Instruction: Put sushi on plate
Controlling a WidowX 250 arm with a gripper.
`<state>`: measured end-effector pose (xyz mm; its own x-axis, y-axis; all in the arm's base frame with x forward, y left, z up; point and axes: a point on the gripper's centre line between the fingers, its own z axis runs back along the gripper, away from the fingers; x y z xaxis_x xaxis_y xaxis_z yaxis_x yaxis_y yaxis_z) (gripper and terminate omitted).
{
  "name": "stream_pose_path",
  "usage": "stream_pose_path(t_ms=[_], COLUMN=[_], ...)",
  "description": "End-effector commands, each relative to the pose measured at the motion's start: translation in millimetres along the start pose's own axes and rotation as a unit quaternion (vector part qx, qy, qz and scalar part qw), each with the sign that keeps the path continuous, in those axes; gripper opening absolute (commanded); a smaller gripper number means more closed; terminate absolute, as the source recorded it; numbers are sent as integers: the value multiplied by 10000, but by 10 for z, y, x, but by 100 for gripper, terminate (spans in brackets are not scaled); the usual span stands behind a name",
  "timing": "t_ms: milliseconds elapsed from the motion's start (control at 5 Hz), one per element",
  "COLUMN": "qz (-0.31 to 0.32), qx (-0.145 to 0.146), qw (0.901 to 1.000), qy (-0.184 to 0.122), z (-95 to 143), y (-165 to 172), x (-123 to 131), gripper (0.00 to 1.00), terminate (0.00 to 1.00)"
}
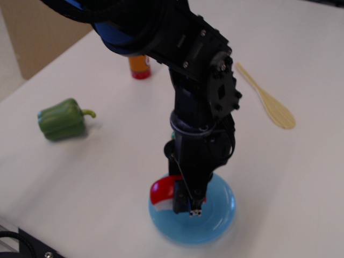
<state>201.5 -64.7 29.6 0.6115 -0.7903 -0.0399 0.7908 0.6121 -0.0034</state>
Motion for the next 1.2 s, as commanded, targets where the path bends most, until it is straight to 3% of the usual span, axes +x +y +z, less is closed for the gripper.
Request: stream_pose_path(t_ms=[0,400,600,800,1000], qz=[239,712,993,993,993], qx=[70,481,470,470,470], qw=[9995,9951,9926,9926,9926], qy=[-188,-482,-512,-512,-512], z=[78,670,854,854,854], y=[-233,-141,-32,-32,-32], x=[-90,-209,-240,-240,-240], gripper=[100,100,100,100,100], terminate=[0,0,0,0,100])
